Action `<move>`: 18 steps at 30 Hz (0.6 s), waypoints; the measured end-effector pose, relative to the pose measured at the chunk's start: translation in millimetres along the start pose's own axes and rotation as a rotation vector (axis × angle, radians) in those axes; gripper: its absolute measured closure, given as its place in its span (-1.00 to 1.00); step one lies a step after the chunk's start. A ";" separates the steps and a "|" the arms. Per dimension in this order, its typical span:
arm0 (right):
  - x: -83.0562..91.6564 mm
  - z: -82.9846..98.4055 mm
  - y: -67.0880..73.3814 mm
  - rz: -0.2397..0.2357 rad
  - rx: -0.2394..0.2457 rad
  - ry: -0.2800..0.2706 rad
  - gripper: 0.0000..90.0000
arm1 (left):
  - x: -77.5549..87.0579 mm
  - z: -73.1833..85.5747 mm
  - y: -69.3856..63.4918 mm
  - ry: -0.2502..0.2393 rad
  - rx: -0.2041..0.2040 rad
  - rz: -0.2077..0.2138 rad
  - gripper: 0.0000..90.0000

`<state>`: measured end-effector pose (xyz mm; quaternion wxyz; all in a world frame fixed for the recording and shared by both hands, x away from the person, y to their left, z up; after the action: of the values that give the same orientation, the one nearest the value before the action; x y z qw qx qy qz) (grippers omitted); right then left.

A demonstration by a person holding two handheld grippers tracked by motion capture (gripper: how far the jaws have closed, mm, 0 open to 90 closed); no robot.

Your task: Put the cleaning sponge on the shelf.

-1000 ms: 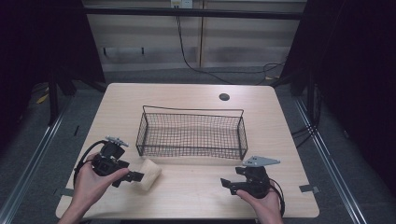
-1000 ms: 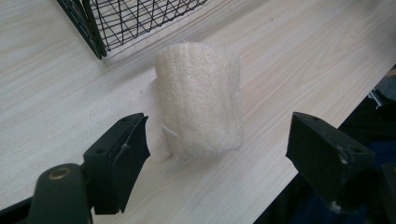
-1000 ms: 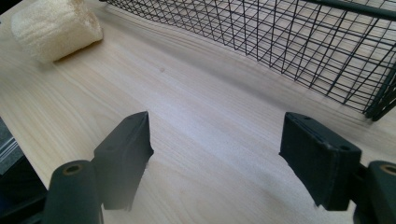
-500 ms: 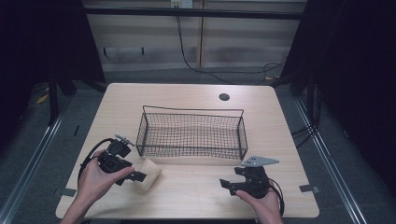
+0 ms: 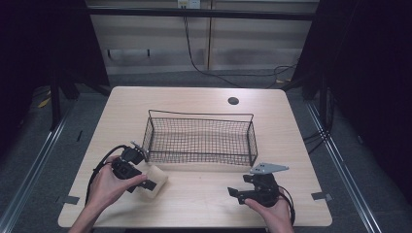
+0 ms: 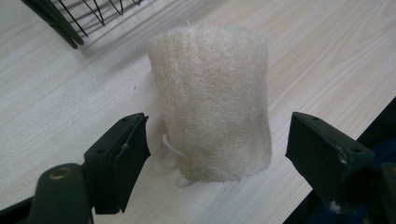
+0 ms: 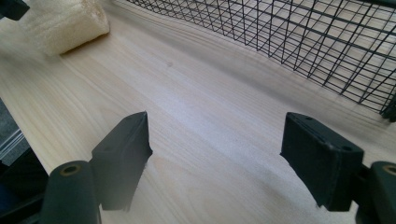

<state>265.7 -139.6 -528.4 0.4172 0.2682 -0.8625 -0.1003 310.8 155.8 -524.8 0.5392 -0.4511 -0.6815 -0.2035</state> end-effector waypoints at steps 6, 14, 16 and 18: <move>-0.9 0.5 0.7 -0.002 0.004 0.004 -0.49 | -5.6 1.0 0.6 0.014 -0.002 0.022 -0.58; -1.1 0.8 0.7 -0.004 0.004 0.007 -0.49 | -14.4 2.2 1.3 0.027 -0.001 0.042 -0.59; -1.1 0.7 0.8 -0.007 0.003 0.007 -0.49 | -15.8 2.9 3.7 0.034 -0.001 0.034 -0.59; -1.2 0.9 0.9 -0.007 0.003 0.009 -0.49 | -17.7 3.3 3.9 0.036 -0.001 0.046 -0.59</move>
<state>265.3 -138.3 -529.5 0.4203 0.2723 -0.8598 -0.0993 312.4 153.3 -543.0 0.5559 -0.4630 -0.6609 -0.1994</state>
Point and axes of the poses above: each handheld gripper's, and its own axes: x roughly backward along the jaws, z roughly out of its underside, y roughly to its left, the point moved 10 cm from there along -x, roughly forward along the jaws, and after that the axes turned 14 degrees about -x, right-handed, at the moved point
